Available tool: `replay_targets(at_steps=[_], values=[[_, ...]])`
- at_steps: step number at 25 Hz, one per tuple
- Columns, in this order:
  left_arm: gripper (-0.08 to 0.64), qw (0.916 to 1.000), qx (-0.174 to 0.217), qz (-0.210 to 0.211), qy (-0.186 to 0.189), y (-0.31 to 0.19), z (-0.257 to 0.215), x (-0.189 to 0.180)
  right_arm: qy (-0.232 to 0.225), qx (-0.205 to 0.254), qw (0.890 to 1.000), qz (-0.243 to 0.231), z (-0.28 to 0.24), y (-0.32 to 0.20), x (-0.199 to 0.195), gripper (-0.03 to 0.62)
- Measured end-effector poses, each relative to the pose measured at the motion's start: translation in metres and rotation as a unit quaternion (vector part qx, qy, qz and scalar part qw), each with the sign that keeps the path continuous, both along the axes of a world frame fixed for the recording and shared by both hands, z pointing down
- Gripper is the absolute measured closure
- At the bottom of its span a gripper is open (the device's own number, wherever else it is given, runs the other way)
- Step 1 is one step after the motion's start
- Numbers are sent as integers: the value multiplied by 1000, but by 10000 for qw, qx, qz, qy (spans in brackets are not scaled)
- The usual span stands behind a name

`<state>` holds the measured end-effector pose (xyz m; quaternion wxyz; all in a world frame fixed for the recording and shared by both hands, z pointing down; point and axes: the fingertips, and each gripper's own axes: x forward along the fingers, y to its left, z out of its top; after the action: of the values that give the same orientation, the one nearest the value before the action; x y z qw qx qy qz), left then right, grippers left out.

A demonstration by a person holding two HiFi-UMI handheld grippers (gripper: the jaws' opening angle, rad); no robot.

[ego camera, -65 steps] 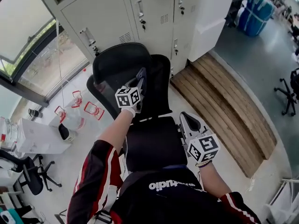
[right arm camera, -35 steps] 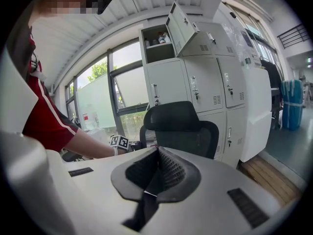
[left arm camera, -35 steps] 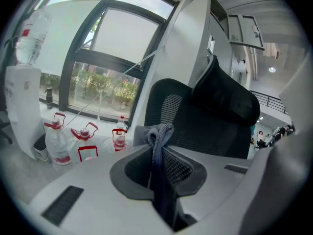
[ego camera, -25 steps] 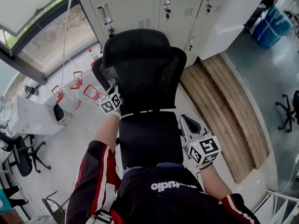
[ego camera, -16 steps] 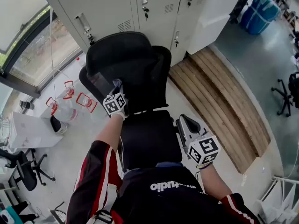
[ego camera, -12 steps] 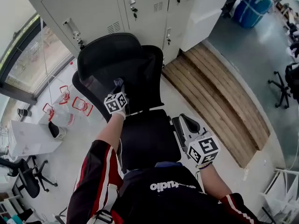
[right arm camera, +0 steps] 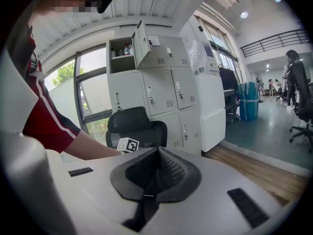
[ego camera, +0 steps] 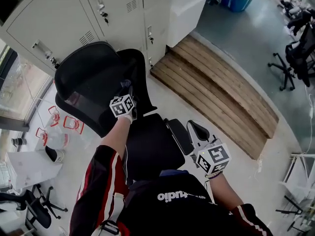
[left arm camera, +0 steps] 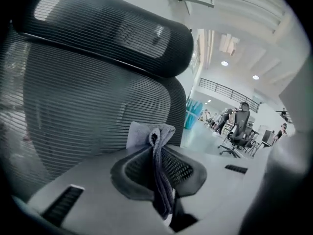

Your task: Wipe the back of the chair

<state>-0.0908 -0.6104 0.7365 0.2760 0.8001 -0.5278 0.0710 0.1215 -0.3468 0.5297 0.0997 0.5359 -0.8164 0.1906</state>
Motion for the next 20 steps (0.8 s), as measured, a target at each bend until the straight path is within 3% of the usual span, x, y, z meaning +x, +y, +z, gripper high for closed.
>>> replay_targets(at_steps=[5, 9, 11, 15, 20], values=[[503, 9984, -31, 551, 147, -3, -1, 62, 31, -32, 9997, 220, 1, 4, 23, 577], [503, 9920, 300, 1203, 230, 12, -22, 110, -29, -11, 9997, 239, 0, 7, 28, 577], [503, 9897, 404, 1336, 321, 26, -33, 120, -75, 30, 9998, 164, -2, 9, 23, 577], [503, 9899, 445, 1276, 430, 56, -44, 104, -138, 128, 9997, -126, -9, 7, 2, 577], [503, 9956, 397, 814, 219, 87, -43, 33, -231, 216, 9977, -598, -17, 6, -35, 577]])
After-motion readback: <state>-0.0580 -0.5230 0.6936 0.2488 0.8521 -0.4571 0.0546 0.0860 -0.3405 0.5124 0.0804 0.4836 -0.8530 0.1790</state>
